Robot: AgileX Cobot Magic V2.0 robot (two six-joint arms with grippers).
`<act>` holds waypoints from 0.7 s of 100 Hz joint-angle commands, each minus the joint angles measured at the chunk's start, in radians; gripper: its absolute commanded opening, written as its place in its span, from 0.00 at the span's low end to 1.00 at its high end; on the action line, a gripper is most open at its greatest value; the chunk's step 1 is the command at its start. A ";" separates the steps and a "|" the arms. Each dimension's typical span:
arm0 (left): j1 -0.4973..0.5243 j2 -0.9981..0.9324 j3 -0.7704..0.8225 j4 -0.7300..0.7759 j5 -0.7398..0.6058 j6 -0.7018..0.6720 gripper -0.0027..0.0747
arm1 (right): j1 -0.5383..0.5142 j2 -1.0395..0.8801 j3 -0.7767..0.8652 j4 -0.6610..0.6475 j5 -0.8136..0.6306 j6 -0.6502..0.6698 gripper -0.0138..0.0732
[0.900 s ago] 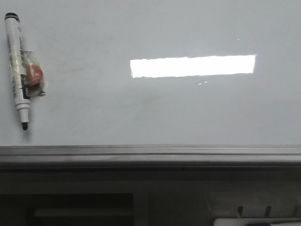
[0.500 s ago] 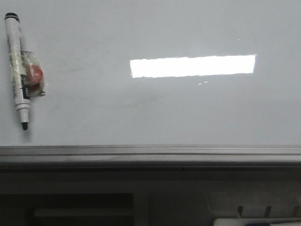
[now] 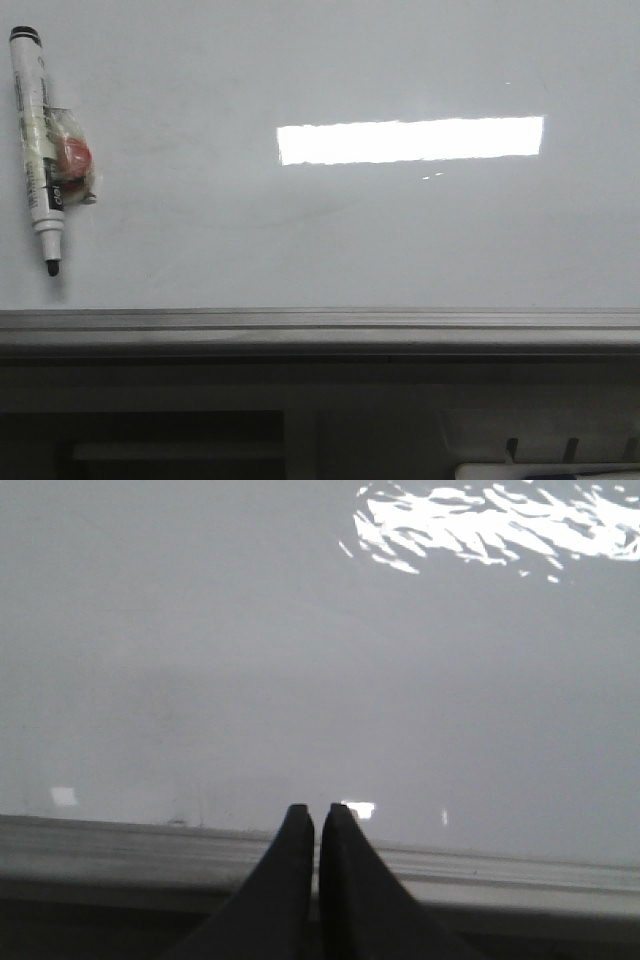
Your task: Write number 3 on whiteboard
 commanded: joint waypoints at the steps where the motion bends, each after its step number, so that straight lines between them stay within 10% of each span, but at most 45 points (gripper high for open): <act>1: 0.002 -0.024 0.010 -0.057 -0.164 -0.001 0.01 | -0.005 -0.016 0.031 -0.004 -0.169 -0.008 0.10; 37: 0.002 -0.024 0.010 -0.075 -0.398 -0.001 0.01 | -0.005 -0.016 0.031 -0.004 -0.795 -0.008 0.10; 70: 0.002 -0.024 0.010 -0.099 -0.403 -0.001 0.01 | -0.005 -0.016 0.015 -0.004 -0.602 0.000 0.10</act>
